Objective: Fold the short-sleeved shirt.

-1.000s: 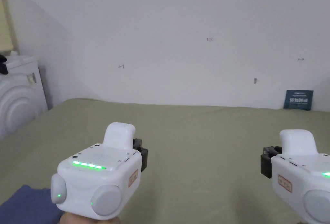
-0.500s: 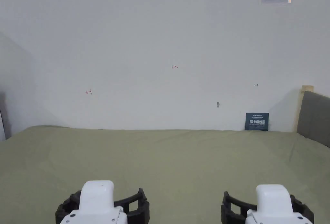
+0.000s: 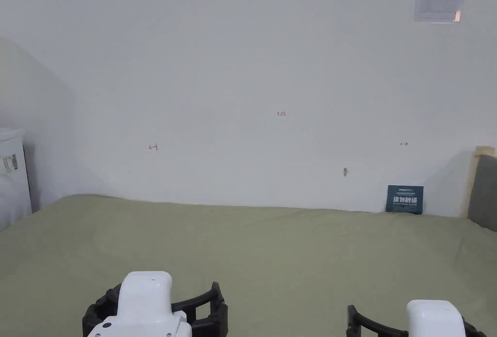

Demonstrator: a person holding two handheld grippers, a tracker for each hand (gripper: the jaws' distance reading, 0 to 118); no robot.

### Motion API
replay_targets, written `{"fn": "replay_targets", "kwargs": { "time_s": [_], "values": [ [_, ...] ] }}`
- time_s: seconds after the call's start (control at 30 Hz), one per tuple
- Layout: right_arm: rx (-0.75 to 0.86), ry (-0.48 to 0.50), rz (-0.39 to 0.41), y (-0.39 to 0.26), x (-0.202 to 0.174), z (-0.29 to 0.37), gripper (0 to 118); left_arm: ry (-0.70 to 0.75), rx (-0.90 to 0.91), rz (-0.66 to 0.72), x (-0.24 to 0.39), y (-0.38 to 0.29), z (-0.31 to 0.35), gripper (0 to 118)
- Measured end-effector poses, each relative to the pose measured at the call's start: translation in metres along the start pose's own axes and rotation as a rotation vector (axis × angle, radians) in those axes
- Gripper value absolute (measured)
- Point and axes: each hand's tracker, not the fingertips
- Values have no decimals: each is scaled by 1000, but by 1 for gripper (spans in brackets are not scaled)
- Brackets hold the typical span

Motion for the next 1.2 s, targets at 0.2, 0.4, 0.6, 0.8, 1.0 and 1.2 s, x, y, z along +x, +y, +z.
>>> {"fn": "replay_targets", "kwargs": {
  "time_s": [0.2, 0.4, 0.6, 0.8, 1.0, 1.2],
  "values": [
    [66, 97, -83, 27, 8, 10, 114, -24, 27, -14, 6, 21, 7, 116],
    [150, 45, 23, 51, 3, 21, 116, -13, 28, -12, 6, 39, 12, 116],
    [158, 83, -36, 57, 6, 24, 117, -12, 76, 14, 2, 50, 19, 116],
    [148, 97, -47, 59, 7, 23, 117, -18, 67, 34, -3, 50, 19, 116],
    [155, 45, -17, 56, 6, 21, 117, -18, 45, 34, -5, 47, 14, 116],
    [120, 45, -61, 58, 3, 17, 117, -16, 37, 42, -4, 46, 12, 116]
  ]
}}
